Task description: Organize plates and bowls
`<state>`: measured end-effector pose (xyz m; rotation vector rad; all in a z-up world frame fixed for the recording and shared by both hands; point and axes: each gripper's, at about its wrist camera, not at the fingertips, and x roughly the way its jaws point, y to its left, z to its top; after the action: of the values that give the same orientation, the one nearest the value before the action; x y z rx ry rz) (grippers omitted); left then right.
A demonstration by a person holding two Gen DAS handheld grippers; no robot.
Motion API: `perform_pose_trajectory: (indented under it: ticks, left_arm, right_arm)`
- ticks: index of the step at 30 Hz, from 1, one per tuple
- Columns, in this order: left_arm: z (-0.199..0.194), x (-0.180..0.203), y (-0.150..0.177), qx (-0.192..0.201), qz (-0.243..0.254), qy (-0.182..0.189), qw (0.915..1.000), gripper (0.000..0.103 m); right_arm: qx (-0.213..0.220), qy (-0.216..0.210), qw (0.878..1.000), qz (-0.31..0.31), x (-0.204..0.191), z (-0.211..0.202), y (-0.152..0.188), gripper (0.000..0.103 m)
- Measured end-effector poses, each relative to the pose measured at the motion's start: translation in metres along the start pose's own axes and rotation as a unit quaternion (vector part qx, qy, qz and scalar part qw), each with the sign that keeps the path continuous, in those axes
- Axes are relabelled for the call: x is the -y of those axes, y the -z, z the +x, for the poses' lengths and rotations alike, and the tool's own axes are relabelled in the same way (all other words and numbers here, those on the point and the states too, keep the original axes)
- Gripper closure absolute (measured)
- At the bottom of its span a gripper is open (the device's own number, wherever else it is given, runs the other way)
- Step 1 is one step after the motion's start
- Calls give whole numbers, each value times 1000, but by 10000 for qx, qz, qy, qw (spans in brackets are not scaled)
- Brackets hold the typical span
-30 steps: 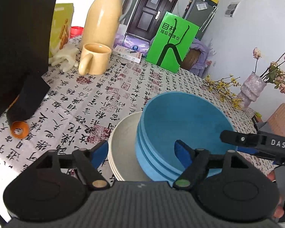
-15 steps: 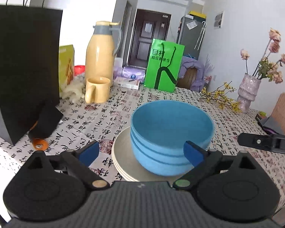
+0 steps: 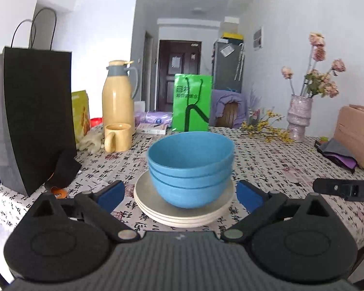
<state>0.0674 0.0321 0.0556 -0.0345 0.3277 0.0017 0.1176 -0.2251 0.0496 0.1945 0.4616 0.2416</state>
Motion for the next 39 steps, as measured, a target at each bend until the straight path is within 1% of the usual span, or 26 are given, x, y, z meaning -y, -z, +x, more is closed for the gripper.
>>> perform_pose_trajectory:
  ticks: [5,9,11,13,16,19,20,21,22,25,26,29,31,34,36,37,39]
  left_arm:
    - [-19,8,15,129,55,95,9999,0]
    - [-33,13,26,168,139,142,9997,0]
    - [-40,15,32,137,195,188,9995,0]
    - [-46,17,37,126,263,211,9994,0]
    - [-55,19,47,30,259,326,9991,0]
    - [-61,18,53,-36,189,233,9995,0]
    - [-63,18,54,-8,171,178,9997,0]
    - [-65,17,55,15,141,118,9998,0]
    - [-68,17,55,49,121,88,9999,0]
    - [-75,13,57,133,82,64,9999,0]
    - [-77,12,58,153,69,68,9998,0]
    - [-82,11,59,219,121,89,9996,0]
    - [-86,13,60,280,177,98,9994,0]
    - [-89,13,62,319,184,43,9993,0]
    - [-91,14,64,310,189,0,9993,0]
    - [-91,14,64,321,197,0,9993,0]
    - [-92,15,64,333,210,21,9992,0]
  right_arm:
    - [211,109,9997,-34,-1,-25,16,18]
    - [560,256,9974,-381,-10,-44,26,16]
    - [742,358,9956,-446,-14,-51,32,15]
    - [804,386,9952,-399,-15,-57,38,15]
    - [786,471,9948,-445,-18,-65,50,15]
    - [880,694,9921,-559,-20,-79,61,14]
    - [942,800,9907,-562,-20,-83,63,12]
    - [993,906,9894,-540,-18,-88,65,7]
    - [1060,1004,9882,-472,-15,-92,66,6]
    - [1312,1318,9818,-380,-10,-106,69,5]
    - [1347,1353,9809,-382,-8,-108,69,5]
    - [1264,1331,9814,-558,-5,-112,73,5]
    - [1046,1322,9828,-751,-4,-110,77,5]
    - [806,1270,9856,-766,-4,-114,91,5]
    - [855,1260,9856,-742,-7,-121,97,5]
    - [963,1277,9841,-768,-10,-125,99,4]
    - [1107,1287,9816,-879,-15,-130,101,0]
